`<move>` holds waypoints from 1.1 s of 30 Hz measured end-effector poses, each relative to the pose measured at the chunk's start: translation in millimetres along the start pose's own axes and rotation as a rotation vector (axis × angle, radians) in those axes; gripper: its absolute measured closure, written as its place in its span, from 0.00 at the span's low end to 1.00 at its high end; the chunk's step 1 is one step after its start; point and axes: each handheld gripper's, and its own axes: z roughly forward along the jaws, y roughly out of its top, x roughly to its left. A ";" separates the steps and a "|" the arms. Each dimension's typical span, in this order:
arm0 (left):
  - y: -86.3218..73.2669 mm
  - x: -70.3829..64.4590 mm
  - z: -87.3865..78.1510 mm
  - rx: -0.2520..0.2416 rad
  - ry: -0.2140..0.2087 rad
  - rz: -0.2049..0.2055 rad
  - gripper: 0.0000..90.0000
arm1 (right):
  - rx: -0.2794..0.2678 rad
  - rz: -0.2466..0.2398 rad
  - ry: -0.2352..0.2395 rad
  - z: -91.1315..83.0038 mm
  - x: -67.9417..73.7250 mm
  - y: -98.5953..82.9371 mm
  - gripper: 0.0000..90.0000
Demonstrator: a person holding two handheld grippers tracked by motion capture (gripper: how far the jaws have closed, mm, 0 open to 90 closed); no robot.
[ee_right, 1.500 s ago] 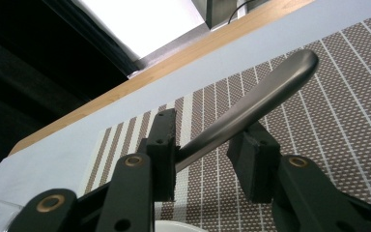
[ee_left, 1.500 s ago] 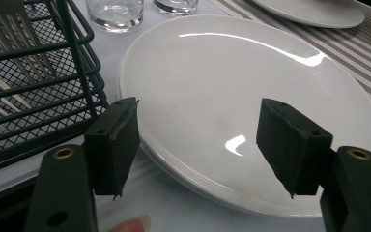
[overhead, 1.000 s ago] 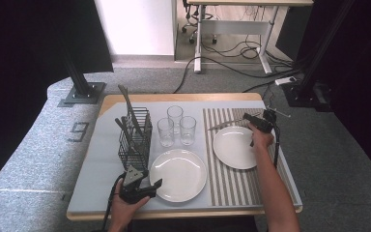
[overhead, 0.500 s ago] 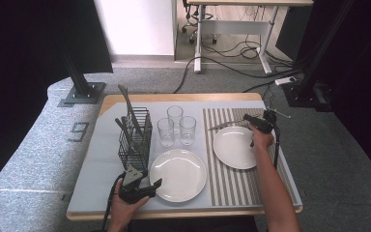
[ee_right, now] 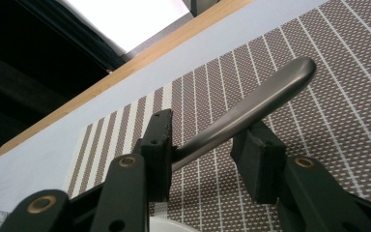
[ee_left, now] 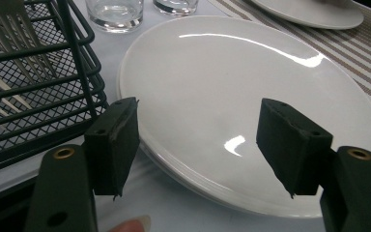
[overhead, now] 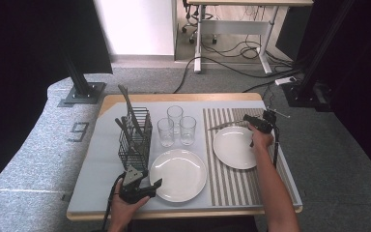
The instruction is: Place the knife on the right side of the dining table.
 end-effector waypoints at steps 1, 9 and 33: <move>0.1 0.0 0.0 0.001 0.000 0.000 0.35 | 0.001 -0.001 -0.002 0.0 0.0 0.0 0.66; 0.2 0.3 -0.3 -0.001 -0.002 -0.002 0.35 | 0.011 0.016 -0.035 1.6 0.4 -0.3 0.65; 0.6 0.6 -1.1 0.000 -0.001 -0.004 0.36 | 0.053 0.043 -0.143 0.7 -1.3 2.0 0.63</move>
